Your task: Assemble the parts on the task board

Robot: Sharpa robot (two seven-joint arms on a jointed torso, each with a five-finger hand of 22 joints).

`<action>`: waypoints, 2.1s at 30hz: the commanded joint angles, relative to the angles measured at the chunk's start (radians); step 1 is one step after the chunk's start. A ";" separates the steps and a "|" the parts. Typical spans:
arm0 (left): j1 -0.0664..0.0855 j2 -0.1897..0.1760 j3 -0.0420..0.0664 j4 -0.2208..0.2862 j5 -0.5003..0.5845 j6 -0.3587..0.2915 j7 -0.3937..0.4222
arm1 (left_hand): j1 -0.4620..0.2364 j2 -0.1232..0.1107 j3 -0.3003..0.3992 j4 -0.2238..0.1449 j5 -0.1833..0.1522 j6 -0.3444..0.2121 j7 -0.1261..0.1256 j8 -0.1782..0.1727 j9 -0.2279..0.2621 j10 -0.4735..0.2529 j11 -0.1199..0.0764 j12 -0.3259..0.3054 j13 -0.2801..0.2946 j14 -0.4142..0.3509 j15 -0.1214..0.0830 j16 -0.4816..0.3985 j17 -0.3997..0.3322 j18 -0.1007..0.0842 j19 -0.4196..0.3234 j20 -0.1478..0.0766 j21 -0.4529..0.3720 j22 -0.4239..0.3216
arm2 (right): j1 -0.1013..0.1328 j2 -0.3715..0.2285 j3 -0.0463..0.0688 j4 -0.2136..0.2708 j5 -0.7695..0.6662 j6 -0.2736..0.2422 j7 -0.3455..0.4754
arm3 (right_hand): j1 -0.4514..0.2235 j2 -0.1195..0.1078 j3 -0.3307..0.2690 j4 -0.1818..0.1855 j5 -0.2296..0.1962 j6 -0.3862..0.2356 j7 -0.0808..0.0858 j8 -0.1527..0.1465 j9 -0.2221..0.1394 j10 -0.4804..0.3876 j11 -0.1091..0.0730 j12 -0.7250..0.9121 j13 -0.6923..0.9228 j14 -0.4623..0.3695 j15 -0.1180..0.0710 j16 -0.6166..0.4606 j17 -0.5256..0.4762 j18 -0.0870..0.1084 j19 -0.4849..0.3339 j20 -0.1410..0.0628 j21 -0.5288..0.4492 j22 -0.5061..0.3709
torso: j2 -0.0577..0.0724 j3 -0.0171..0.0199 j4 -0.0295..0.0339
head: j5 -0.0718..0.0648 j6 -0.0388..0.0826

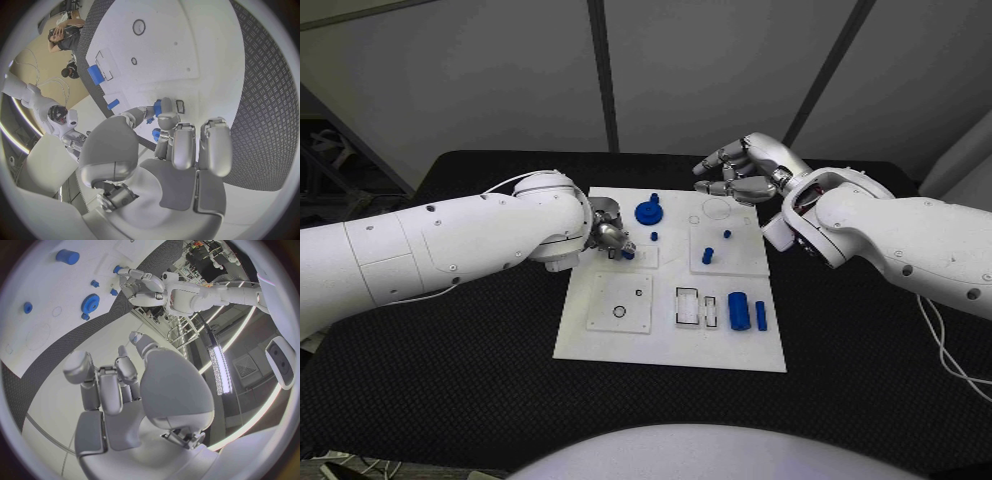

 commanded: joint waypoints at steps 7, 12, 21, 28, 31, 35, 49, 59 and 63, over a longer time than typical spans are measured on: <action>-0.002 0.015 -0.003 -0.023 0.029 0.054 -0.024 | -0.010 0.027 0.116 -0.144 0.004 0.012 -0.004 0.002 -0.006 0.047 -0.035 0.010 0.008 0.041 -0.010 -0.004 0.001 -0.026 0.031 -0.010 0.004 0.055 | 0.002 0.001 0.001 0.001 -0.003 0.006 0.001 | -0.009 0.000 -0.001 0.006 0.006 0.009 -0.001 0.003 0.002 0.004 -0.004 -0.002 0.000 0.051 -0.005 -0.006 0.029 0.019 0.001 -0.003 -0.007 0.000 | -0.001 0.0001 0.0001 | -0.001 -0.003; -0.001 0.022 -0.003 -0.031 0.034 0.055 -0.026 | -0.017 0.040 0.087 -0.132 0.003 0.016 -0.006 0.001 -0.010 0.050 -0.036 0.012 0.012 0.041 -0.011 -0.004 0.002 -0.026 0.031 -0.011 0.004 0.057 | 0.002 0.000 0.001 0.002 -0.003 0.007 0.000 | -0.009 0.000 -0.001 0.007 0.007 0.009 -0.001 0.003 0.002 0.004 -0.004 -0.002 0.000 0.051 -0.005 -0.006 0.030 0.019 0.001 -0.003 -0.007 0.000 | 0.000 0.0001 0.0001 | -0.003 -0.003; 0.000 0.030 -0.003 -0.039 0.038 0.065 -0.028 | -0.024 0.054 0.055 -0.120 0.002 0.022 -0.008 0.000 -0.014 0.052 -0.038 0.017 0.017 0.041 -0.012 -0.004 0.002 -0.027 0.032 -0.011 0.005 0.060 | 0.002 -0.002 0.001 0.004 -0.003 0.008 -0.002 | -0.009 0.000 -0.001 0.007 0.007 0.009 -0.001 0.003 0.002 0.004 -0.004 -0.002 0.000 0.051 -0.005 -0.006 0.030 0.019 0.001 -0.003 -0.007 0.000 | 0.000 -0.0001 0.0013 | -0.006 -0.006; 0.000 0.036 -0.003 -0.046 0.041 0.064 -0.029 | -0.037 0.081 0.003 -0.091 0.001 0.029 -0.010 -0.005 -0.023 0.053 -0.039 0.021 0.023 0.042 -0.013 -0.004 0.002 -0.027 0.033 -0.012 0.005 0.064 | 0.002 -0.003 0.001 0.005 -0.003 0.009 -0.003 | -0.010 0.000 -0.001 0.008 0.010 0.009 -0.001 0.003 0.002 0.004 -0.005 -0.003 0.000 0.051 -0.005 -0.006 0.029 0.019 0.001 -0.003 -0.007 0.000 | -0.001 0.0001 0.0011 | -0.007 -0.006; 0.000 0.037 -0.003 -0.048 0.041 0.063 -0.030 | -0.044 0.094 -0.028 -0.073 -0.089 0.032 -0.012 -0.009 -0.029 0.054 -0.040 0.024 0.026 0.042 -0.013 -0.004 0.003 -0.028 0.034 -0.012 0.006 0.066 | 0.002 -0.004 0.001 0.005 -0.003 0.009 -0.003 | -0.010 0.000 -0.001 0.008 0.010 0.009 -0.001 0.003 0.002 0.004 -0.005 -0.003 0.000 0.051 -0.005 -0.006 0.029 0.019 0.001 -0.003 -0.007 0.000 | 0.000 0.0000 0.0004 | -0.008 -0.006; 0.000 0.038 -0.003 -0.050 0.041 0.059 -0.030 | -0.055 0.101 -0.053 -0.052 -0.118 0.037 -0.012 -0.013 -0.035 0.054 -0.039 0.027 0.030 0.042 -0.013 -0.005 0.003 -0.028 0.034 -0.012 0.007 0.068 | 0.002 -0.005 0.001 0.006 -0.003 0.009 -0.004 | -0.010 0.000 -0.001 0.008 0.010 0.009 -0.001 0.003 0.002 0.004 -0.005 -0.003 0.000 0.051 -0.005 -0.006 0.029 0.019 0.001 -0.003 -0.007 0.000 | 0.000 -0.0004 0.0014 | -0.010 -0.005; 0.000 0.040 -0.003 -0.057 0.041 0.058 -0.029 | -0.079 0.099 -0.141 0.000 -0.123 0.047 -0.014 -0.021 -0.049 0.053 -0.040 0.035 0.038 0.042 -0.014 -0.005 0.003 -0.029 0.036 -0.013 0.008 0.074 | 0.002 -0.008 0.001 0.007 -0.003 0.010 -0.004 | -0.010 0.000 -0.002 0.008 0.011 0.009 -0.001 0.003 0.002 0.003 -0.005 -0.004 -0.001 0.051 -0.005 -0.007 0.028 0.019 0.001 -0.003 -0.007 -0.001 | -0.001 -0.0004 0.0012 | -0.011 -0.003; 0.000 0.036 -0.002 -0.057 0.041 0.049 -0.029 | -0.091 0.099 -0.195 0.035 -0.122 0.053 -0.014 -0.023 -0.056 0.054 -0.040 0.039 0.043 0.042 -0.014 -0.005 0.004 -0.030 0.038 -0.013 0.009 0.079 | 0.002 -0.009 0.001 0.007 -0.005 0.012 -0.005 | -0.012 -0.001 -0.003 0.010 0.012 0.009 -0.001 0.003 0.002 0.004 -0.005 -0.003 -0.001 0.051 -0.005 -0.007 0.029 0.019 0.001 -0.003 -0.008 -0.001 | -0.001 -0.0009 0.0018 | -0.012 -0.002; 0.000 0.032 -0.002 -0.055 0.041 0.044 -0.029 | -0.098 0.097 -0.227 0.054 -0.123 0.057 -0.015 -0.024 -0.058 0.055 -0.041 0.041 0.046 0.042 -0.014 -0.005 0.004 -0.030 0.039 -0.014 0.011 0.082 | 0.002 -0.009 0.001 0.007 -0.005 0.013 -0.005 | -0.013 -0.001 -0.003 0.011 0.012 0.009 -0.001 0.003 0.002 0.003 -0.004 -0.004 -0.002 0.051 -0.005 -0.007 0.027 0.019 0.001 -0.003 -0.008 -0.002 | -0.001 -0.0011 0.0021 | -0.012 -0.002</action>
